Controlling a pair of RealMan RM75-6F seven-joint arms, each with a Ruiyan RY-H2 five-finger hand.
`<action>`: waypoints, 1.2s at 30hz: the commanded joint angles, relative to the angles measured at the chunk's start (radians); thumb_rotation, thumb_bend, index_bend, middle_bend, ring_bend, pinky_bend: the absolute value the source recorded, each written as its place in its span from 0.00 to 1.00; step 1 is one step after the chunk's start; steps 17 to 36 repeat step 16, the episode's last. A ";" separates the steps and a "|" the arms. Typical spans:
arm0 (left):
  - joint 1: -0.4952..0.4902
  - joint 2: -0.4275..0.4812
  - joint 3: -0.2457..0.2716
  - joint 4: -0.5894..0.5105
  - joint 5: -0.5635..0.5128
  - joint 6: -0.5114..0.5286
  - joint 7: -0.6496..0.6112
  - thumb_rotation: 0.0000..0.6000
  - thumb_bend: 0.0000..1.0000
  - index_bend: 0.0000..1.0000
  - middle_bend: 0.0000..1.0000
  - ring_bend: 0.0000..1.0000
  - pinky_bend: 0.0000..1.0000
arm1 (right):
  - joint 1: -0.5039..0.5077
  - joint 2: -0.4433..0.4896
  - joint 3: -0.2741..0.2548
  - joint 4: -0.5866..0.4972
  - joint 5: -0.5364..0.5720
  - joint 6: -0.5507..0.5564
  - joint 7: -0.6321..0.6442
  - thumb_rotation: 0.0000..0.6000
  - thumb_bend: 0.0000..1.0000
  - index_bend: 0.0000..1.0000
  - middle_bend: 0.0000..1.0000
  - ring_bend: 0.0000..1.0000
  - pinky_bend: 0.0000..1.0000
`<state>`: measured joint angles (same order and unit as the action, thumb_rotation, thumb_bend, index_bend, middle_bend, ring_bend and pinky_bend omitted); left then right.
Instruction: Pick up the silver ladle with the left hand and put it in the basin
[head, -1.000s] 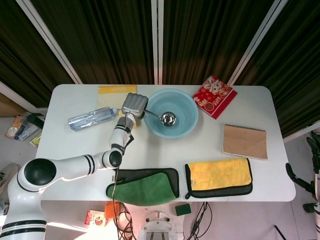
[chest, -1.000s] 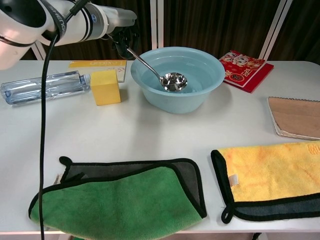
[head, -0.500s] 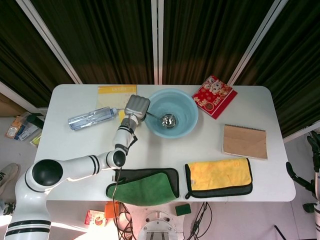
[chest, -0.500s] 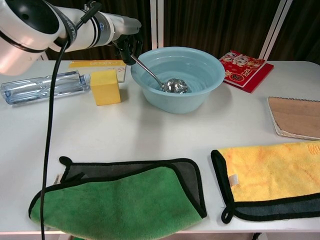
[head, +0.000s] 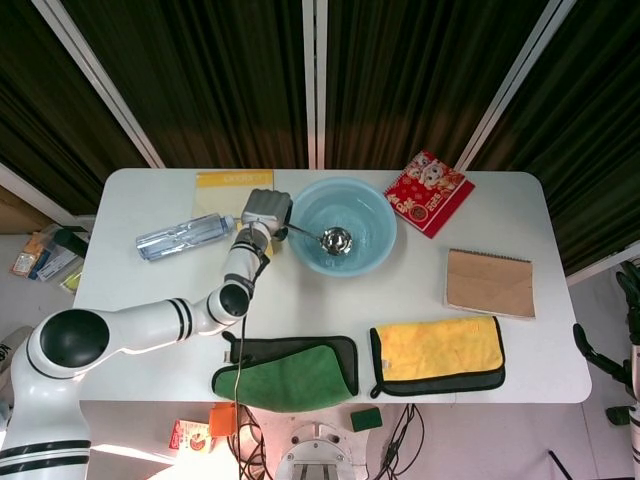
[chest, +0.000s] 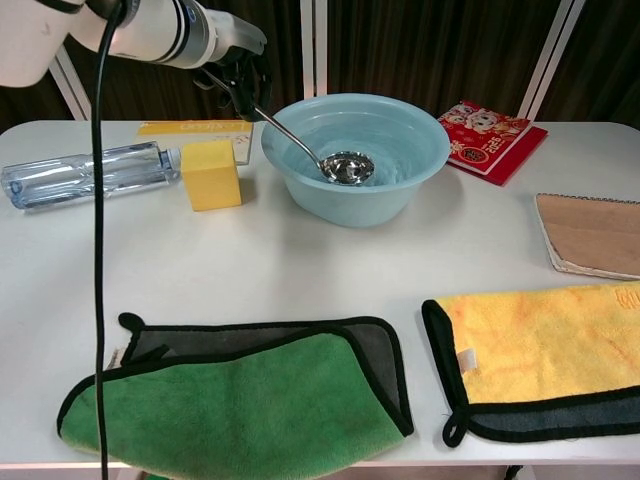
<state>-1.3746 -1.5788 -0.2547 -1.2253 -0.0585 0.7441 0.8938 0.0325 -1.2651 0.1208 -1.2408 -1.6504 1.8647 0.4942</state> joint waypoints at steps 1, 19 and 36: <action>-0.035 0.054 0.004 -0.039 -0.093 -0.013 0.040 1.00 0.45 0.78 0.68 0.66 0.90 | -0.001 0.003 0.000 -0.003 -0.001 0.002 -0.004 1.00 0.32 0.00 0.00 0.00 0.00; -0.105 0.144 0.000 -0.107 -0.192 -0.006 0.068 1.00 0.45 0.80 0.68 0.66 0.90 | 0.008 0.012 0.006 -0.034 0.002 -0.012 -0.023 1.00 0.32 0.00 0.00 0.00 0.00; -0.105 0.144 0.000 -0.107 -0.192 -0.006 0.068 1.00 0.45 0.80 0.68 0.66 0.90 | 0.008 0.012 0.006 -0.034 0.002 -0.012 -0.023 1.00 0.32 0.00 0.00 0.00 0.00</action>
